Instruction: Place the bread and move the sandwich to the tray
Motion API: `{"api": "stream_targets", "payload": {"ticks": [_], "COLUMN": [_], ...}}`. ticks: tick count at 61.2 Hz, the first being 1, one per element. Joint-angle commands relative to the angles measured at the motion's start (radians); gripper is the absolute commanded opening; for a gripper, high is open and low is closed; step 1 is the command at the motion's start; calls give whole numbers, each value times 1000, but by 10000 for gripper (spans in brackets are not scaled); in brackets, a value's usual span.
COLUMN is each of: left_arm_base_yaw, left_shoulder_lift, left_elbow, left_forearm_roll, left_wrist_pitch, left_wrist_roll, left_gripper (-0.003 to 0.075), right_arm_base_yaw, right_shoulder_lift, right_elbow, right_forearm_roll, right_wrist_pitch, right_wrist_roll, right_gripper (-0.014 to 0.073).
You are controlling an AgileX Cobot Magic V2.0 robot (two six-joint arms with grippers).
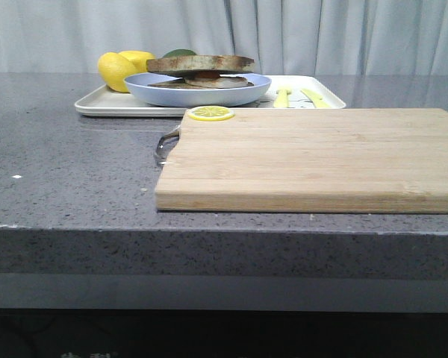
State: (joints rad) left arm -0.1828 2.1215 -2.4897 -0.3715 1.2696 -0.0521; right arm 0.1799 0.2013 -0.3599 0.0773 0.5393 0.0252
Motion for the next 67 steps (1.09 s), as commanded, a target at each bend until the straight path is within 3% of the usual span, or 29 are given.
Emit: {"api": "stream_targets", "payload": {"ticks": [1,14,38,59,67], "left_arm_base_yaw": [-3,-12,44,129,129], "left_shoulder_lift": [-133,-315,-865,-1487,-1742], "left_elbow": [143,548,1314,1792,1909], "left_forearm_roll": [7,177,268,268,268], "left_wrist_pitch": [-12,-73,-530,-838,-873], "left_wrist_roll": [38,60,52,52,52], "left_gripper": [-20,-20,-20,-20,-20], "right_arm_base_yaw": [-5,-5,-5,-5,-5], "right_shoulder_lift": [10,10,10,10,10], "right_elbow": [-24,-24,-24,-24,-24], "right_forearm_roll": [-2,-2,-2,-2,-2], "right_wrist_pitch": [-73,-73,-73,-73,-73], "right_wrist_roll": [-2,-2,-2,-2,-2], "right_gripper": [-62,-62,-62,-62,-62]}}
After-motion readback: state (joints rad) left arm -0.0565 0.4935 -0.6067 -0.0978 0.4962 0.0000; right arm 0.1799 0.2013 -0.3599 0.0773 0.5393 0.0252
